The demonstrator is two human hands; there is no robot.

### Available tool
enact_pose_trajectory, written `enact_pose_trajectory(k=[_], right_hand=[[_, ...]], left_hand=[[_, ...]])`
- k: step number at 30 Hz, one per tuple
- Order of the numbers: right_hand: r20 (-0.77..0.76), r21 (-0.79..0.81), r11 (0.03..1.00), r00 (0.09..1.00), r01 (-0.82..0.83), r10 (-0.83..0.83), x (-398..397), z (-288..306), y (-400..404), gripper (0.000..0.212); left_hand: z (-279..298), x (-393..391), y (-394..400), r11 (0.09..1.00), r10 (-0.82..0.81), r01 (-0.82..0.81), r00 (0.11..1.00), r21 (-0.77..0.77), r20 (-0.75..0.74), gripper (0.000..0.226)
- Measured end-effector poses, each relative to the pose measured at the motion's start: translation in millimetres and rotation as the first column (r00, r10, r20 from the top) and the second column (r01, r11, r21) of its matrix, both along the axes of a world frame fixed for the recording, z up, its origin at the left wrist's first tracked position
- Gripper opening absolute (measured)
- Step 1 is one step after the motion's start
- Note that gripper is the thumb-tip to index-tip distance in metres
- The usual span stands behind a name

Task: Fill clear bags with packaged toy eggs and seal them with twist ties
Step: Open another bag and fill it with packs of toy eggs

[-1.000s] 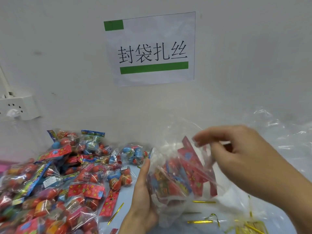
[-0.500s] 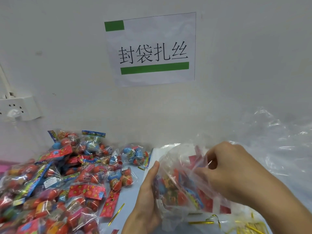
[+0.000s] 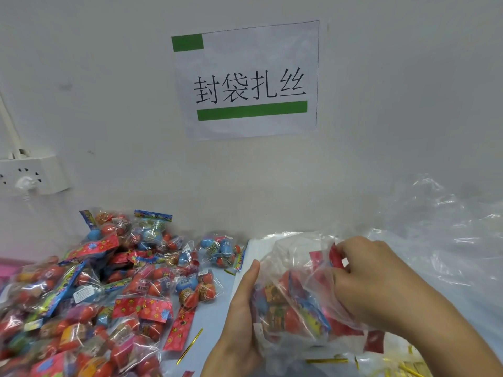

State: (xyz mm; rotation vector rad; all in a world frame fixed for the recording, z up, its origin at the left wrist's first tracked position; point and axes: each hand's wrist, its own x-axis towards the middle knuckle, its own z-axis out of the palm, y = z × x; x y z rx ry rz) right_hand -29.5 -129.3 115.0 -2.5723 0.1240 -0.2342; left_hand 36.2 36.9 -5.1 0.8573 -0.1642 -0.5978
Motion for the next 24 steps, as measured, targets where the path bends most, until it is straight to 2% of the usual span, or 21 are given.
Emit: enact_pose_trajectory(k=[6, 9, 15, 21, 24], right_hand=[[-0.128, 0.010, 0.998, 0.989, -0.068, 0.068, 0, -5, -1, 0.034], [-0.176, 0.071, 0.991, 0.976, -0.116, 0.127, 2, -8, -2, 0.028], [0.057, 0.095, 0.995, 0.998, -0.010, 0.005, 7, -9, 1, 0.017], [0.145, 0.121, 0.988, 0.983, 0.092, -0.110, 7, -6, 4, 0.017], [0.161, 0.081, 0.988, 0.976, 0.132, -0.144, 7, -7, 5, 0.021]], left_hand=[[-2, 0, 3, 1.000, -0.022, 0.021, 1.000, 0.004, 0.019, 0.076], [-2, 1, 3, 1.000, -0.030, 0.030, 0.999, 0.002, -0.013, 0.079], [4, 0, 1, 0.998, -0.032, 0.030, 0.999, -0.056, -0.038, 0.076], [4, 0, -3, 0.986, -0.036, 0.026, 0.998, -0.164, -0.059, 0.064], [1, 1, -3, 0.981, -0.053, 0.034, 0.994, -0.190, -0.096, 0.066]])
